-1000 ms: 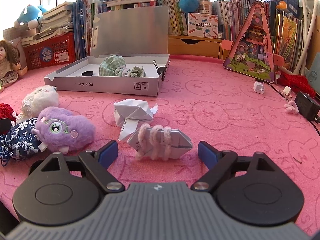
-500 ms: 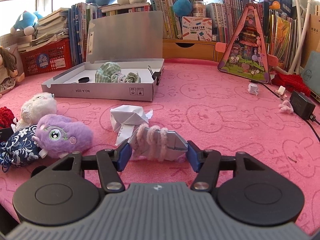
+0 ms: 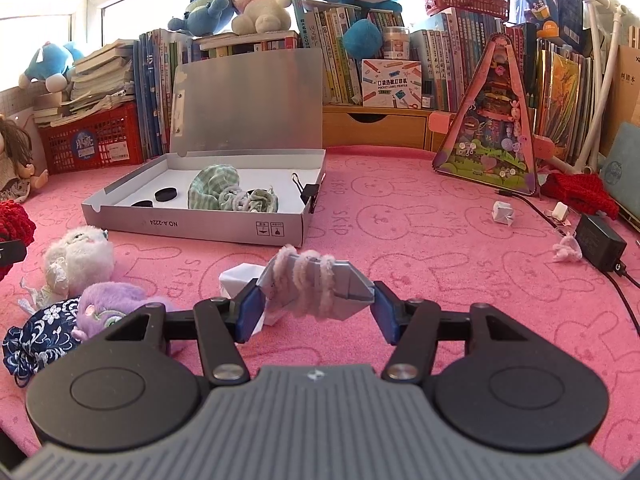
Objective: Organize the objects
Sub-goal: 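Carry the red bundle in the left gripper while the right carries the paper to the box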
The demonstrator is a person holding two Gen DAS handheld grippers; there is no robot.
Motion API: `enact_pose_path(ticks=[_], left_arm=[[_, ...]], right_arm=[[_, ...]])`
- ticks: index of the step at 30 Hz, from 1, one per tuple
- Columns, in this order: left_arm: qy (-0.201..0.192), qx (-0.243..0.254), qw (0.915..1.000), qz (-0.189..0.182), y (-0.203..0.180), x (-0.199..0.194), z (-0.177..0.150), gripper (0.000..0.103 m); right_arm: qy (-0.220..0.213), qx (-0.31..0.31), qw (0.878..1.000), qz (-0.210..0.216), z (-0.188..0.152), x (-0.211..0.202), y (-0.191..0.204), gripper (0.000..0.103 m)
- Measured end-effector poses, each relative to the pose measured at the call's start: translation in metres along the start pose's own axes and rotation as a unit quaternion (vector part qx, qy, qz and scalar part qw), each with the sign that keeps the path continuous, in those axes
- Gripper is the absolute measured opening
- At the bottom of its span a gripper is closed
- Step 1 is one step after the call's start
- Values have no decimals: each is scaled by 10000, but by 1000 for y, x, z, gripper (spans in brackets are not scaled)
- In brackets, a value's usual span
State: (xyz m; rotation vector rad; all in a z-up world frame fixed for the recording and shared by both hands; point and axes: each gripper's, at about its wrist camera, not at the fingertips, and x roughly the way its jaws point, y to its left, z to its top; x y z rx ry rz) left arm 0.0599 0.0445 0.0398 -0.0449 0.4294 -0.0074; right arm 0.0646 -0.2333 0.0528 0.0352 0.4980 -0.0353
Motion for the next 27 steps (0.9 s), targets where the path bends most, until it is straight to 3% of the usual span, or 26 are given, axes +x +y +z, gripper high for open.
enact_pose_path(ticks=[15, 27], left_arm=[[-222, 111, 9992, -299, -18, 46, 65, 51], [24, 96, 9993, -363, -25, 118, 100, 51]], right_arm=[[104, 360, 9990, 255, 59, 36, -10, 61], [554, 373, 9955, 676, 107, 93, 0, 61]])
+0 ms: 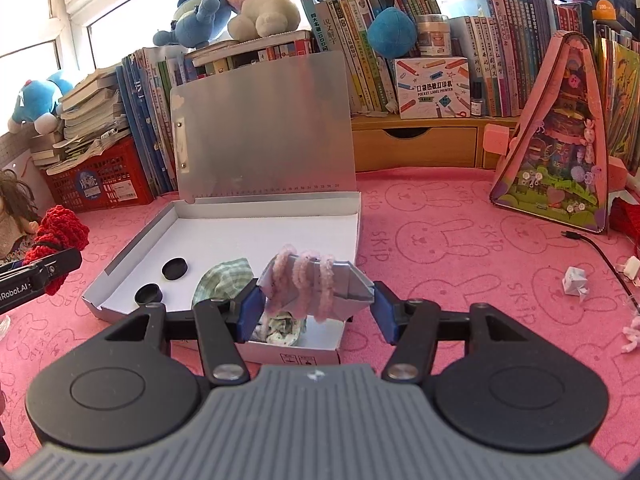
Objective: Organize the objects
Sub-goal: 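Carry the red bundle in the left gripper while the right carries the paper to the box, then lower both held items into the box and open both grippers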
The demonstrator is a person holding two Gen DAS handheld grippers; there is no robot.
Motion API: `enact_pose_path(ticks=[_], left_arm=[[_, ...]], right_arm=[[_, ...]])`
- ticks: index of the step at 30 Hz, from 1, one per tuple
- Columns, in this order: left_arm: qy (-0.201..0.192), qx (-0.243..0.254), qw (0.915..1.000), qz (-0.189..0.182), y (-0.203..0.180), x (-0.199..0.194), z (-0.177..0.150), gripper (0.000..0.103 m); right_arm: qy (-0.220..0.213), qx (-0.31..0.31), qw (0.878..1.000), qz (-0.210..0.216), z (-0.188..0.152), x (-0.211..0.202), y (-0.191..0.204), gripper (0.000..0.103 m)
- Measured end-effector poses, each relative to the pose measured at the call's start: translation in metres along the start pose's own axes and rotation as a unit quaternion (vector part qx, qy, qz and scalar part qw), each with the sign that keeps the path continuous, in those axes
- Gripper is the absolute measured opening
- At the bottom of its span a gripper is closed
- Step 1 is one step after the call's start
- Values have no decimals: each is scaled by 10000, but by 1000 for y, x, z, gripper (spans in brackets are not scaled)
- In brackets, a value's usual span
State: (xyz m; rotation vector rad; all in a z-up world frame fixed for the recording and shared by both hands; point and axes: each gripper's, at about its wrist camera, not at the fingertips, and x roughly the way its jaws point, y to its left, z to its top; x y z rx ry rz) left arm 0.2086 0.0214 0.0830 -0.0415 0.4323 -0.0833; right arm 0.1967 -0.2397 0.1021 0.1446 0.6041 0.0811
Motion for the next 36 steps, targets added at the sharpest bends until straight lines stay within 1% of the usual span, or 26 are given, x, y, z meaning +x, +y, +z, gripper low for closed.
enact_pose_path(ticks=[4, 9, 13, 18, 21, 24, 26, 29, 32, 33, 34, 35, 36], left_arm=[[247, -141, 9996, -83, 4, 29, 12, 51], [278, 67, 9995, -108, 2, 60, 25, 51], [395, 93, 9990, -172, 3, 88, 29, 51], [598, 53, 9977, -299, 5, 119, 27, 51], [789, 104, 9963, -314, 1, 139, 25, 51], [1035, 98, 9937, -425, -4, 159, 22, 51], [1129, 132, 9927, -415, -6, 168, 23, 51], [1354, 92, 9901, -348, -5, 180, 24, 52], [1838, 146, 9824, -301, -6, 197, 23, 52], [1888, 121, 9815, -284, -5, 199, 23, 52], [1865, 149, 9820, -269, -6, 200, 24, 52], [1889, 191, 9814, -279, -6, 200, 24, 53], [1912, 196, 9809, -298, -6, 200, 25, 57]], right_arm=[[138, 82, 9998, 76, 17, 22, 4, 61], [287, 111, 9995, -15, 31, 52, 5, 61], [467, 193, 9987, -14, 35, 74, 1, 61], [631, 53, 9980, 28, 40, 97, -2, 61], [740, 10, 9972, 68, 45, 114, -3, 62], [877, 57, 9959, 199, 48, 131, -5, 62], [973, 41, 9950, 240, 49, 141, -4, 63], [1115, 68, 9936, 187, 48, 151, -2, 63], [1274, 110, 9918, 49, 47, 161, -1, 66], [1356, 169, 9906, 23, 46, 164, -2, 65], [1367, 189, 9904, 14, 46, 164, -2, 72], [1377, 214, 9902, 5, 46, 163, -1, 73], [1376, 244, 9902, -8, 47, 162, 0, 74]])
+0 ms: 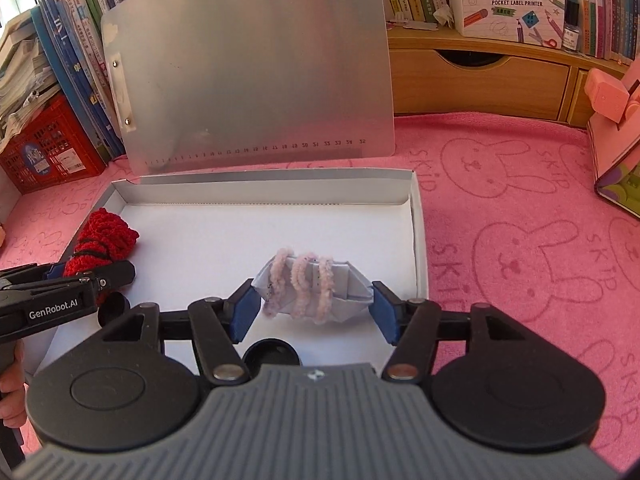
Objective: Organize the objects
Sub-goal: 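Lower both held items into the box and open both grippers, then move the left gripper to the white fluffy plush while the right approaches the white crumpled paper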
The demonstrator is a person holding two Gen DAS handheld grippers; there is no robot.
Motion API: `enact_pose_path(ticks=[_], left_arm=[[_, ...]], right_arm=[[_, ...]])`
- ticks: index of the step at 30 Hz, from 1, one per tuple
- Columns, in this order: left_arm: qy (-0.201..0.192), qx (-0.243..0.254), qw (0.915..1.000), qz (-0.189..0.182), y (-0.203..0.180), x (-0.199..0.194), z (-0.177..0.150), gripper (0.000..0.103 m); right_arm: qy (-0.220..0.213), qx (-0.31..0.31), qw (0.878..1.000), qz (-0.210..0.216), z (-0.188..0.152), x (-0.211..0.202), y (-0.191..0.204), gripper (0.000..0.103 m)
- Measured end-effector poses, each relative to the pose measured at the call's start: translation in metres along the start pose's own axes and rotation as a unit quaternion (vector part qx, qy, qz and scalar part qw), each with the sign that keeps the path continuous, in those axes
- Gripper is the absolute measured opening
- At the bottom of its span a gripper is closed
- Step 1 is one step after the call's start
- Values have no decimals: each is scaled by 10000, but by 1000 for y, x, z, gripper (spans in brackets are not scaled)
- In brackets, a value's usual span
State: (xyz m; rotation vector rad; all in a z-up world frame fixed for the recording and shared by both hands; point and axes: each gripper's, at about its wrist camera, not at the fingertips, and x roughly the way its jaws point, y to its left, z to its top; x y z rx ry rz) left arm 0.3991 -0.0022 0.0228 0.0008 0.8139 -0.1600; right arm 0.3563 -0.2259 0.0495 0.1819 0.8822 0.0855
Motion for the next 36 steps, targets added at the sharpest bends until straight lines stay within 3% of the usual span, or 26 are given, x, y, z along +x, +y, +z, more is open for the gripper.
enact_pose_path(ticks=[4, 10, 20, 28, 36], left_arm=[[-217, -221, 9995, -76, 3, -22, -6, 74], [-629, -52, 9980, -56, 5, -85, -20, 83], [-1162, 201, 9927, -251, -10, -178, -77, 87], [-1466, 398, 9880, -273, -28, -214, -136, 91], [-1671, 37, 9859, -91, -29, -223, -183, 93]], right_arm=[[-224, 243, 9995, -5, -5, -21, -1, 81], [-580, 284, 9979, 33, -15, -74, 4, 85], [-1214, -306, 9917, 290, -63, -154, 17, 91], [-1546, -816, 9843, 235, -116, -182, 23, 95], [-2130, -934, 9725, -149, -176, -183, 22, 103]])
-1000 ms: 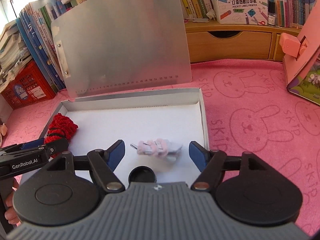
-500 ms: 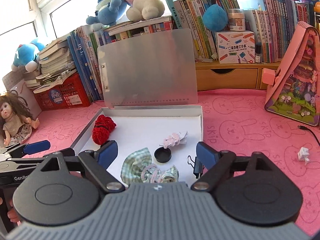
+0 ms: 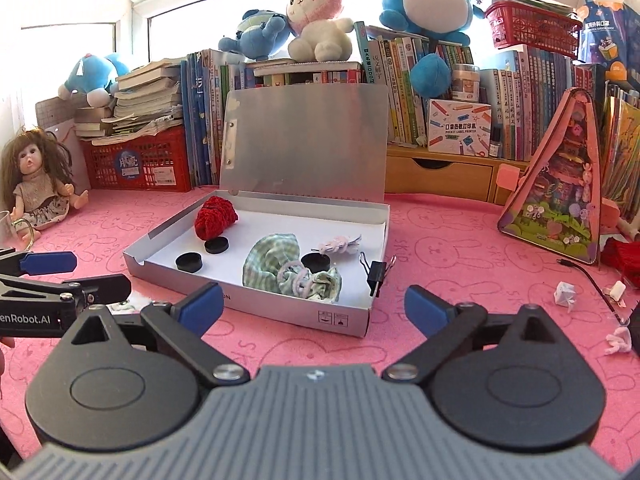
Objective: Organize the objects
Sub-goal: 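Move the left gripper to the white fluffy plush while the right approaches the white crumpled paper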
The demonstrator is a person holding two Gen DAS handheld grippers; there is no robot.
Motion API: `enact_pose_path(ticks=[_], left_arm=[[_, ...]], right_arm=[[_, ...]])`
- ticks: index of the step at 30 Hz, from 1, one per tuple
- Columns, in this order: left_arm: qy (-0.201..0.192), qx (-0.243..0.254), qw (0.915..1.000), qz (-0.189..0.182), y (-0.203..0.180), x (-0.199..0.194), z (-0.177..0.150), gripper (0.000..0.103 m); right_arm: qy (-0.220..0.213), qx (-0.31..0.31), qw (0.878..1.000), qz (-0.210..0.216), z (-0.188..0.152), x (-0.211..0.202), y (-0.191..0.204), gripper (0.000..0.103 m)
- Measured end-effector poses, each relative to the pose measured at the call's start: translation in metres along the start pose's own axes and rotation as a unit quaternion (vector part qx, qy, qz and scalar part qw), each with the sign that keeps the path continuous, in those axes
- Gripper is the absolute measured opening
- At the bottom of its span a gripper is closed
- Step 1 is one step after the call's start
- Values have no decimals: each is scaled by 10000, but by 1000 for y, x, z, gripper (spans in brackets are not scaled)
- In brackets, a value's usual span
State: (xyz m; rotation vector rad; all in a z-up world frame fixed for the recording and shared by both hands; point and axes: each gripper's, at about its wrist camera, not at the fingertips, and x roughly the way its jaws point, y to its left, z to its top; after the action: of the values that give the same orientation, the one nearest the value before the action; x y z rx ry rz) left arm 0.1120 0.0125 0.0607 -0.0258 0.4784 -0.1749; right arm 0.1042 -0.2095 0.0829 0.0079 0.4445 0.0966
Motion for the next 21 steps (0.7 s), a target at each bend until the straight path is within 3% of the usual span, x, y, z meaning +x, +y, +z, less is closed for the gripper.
enact_pose_path(ticks=[5, 11, 21], left_arm=[[134, -325, 9993, 154, 8, 1, -18, 94], [265, -298, 9989, 253, 8, 12, -27, 94], [373, -187, 9986, 323, 6, 35, -23, 94]], right_arm=[[-55, 165, 9994, -303, -27, 1, 1, 103], [231, 172, 9987, -416, -46, 12, -1, 103], [465, 13, 9979, -448, -50, 21, 6, 103]])
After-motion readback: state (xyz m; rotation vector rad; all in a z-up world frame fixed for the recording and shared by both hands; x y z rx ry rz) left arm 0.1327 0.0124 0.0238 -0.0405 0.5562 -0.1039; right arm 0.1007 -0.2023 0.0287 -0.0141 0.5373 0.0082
